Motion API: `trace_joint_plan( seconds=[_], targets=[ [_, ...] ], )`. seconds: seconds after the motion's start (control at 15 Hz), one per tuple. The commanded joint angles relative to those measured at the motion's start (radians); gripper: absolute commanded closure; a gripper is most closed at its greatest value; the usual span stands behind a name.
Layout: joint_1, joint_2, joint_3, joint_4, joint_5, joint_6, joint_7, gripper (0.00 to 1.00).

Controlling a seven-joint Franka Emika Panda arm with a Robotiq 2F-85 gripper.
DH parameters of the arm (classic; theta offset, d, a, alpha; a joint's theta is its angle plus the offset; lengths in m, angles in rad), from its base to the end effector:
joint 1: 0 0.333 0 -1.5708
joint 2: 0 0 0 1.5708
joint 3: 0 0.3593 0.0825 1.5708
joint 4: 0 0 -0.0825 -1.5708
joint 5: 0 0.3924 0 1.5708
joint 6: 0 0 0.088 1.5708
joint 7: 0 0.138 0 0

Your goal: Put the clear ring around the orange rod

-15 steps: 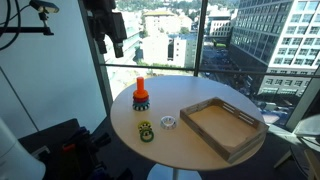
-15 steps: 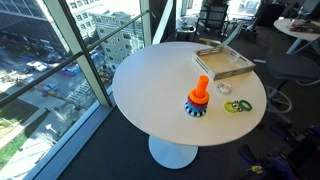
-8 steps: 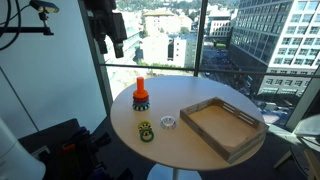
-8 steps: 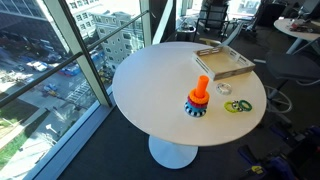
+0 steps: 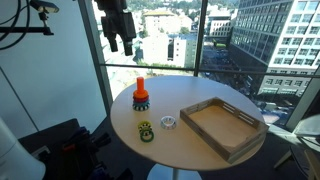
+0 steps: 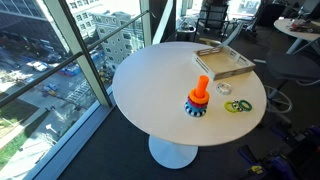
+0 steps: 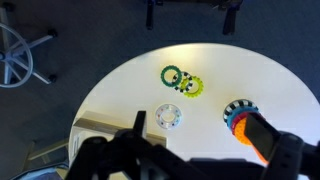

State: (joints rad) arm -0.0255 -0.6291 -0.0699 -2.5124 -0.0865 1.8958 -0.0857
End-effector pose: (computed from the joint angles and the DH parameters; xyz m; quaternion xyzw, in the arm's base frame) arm 0.3416 -0.0436 0.4925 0.9997 0.0153 0.0042 0.0209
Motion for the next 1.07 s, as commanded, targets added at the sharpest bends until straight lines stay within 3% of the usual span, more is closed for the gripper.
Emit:
trace_joint_plan(
  seconds=[0.0,0.53,1.0],
  targets=[
    [-0.002,0.113,0.008,0.077,0.031,0.021,0.037,0.0],
    [0.0,0.32,0.02,0.15,0.04,0.087,0.044,0.0],
    [0.003,0.452,0.029,0.139,0.041,0.222,0.054,0.0]
  ],
)
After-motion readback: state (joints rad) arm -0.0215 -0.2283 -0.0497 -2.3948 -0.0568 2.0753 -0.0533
